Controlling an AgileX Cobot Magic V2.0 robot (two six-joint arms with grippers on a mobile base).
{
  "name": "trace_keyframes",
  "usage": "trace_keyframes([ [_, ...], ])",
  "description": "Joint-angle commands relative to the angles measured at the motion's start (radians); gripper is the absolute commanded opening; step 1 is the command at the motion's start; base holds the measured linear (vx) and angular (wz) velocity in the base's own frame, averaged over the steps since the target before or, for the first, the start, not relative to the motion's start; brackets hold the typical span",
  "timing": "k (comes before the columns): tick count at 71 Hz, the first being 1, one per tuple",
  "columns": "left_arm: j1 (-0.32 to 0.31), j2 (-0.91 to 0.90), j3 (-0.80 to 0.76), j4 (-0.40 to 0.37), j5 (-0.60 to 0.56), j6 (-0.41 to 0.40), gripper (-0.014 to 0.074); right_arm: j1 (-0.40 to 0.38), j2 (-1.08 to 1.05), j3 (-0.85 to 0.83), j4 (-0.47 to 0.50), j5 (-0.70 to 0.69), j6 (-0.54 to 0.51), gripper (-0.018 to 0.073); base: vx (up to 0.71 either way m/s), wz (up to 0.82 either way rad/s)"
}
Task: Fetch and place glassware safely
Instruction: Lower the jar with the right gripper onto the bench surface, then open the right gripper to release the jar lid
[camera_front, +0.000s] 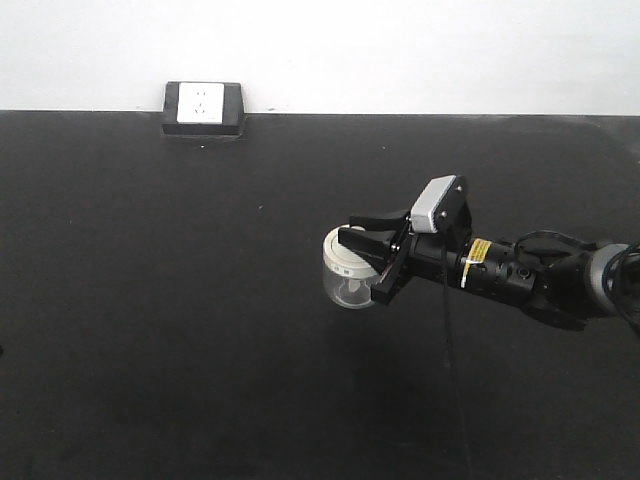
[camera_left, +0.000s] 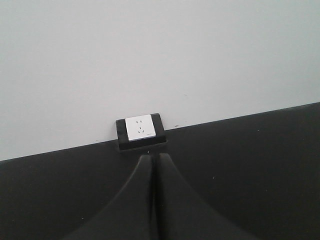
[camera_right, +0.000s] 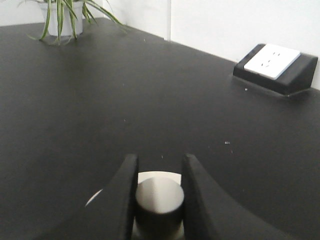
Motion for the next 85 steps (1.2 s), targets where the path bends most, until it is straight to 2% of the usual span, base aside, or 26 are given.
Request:
trace_keyframes([
  [1, -0.007, 0.001, -0.027, -0.008, -0.068, -0.009, -0.0007, -0.005, -0.030, -0.029, 0.048, -0.091, -0.054, 0.0000, 0.00, 0.00],
  [36, -0.007, 0.001, -0.027, -0.008, -0.068, -0.009, -0.0007, -0.005, 0.027, -0.029, 0.085, -0.096, -0.070, 0.0001, 0.00, 0.00],
  [47, -0.007, 0.001, -0.027, -0.008, -0.068, -0.009, -0.0007, -0.005, 0.027, -0.029, 0.100, -0.129, -0.070, 0.0052, 0.00, 0.00],
  [59, -0.007, 0.001, -0.027, -0.008, -0.068, -0.009, -0.0007, -0.005, 0.027, -0.029, 0.100, -0.174, -0.077, 0.0211, 0.00, 0.00],
  [76, -0.007, 0.001, -0.027, -0.008, -0.068, -0.009, -0.0007, -0.005, 0.027, -0.029, 0.101, -0.185, -0.088, 0.0564, 0.00, 0.00],
  [85, -0.007, 0.001, -0.027, -0.008, -0.068, -0.009, -0.0007, -0.005, 0.026, -0.029, 0.101, -0.183, -0.085, 0.0642, 0.00, 0.00],
])
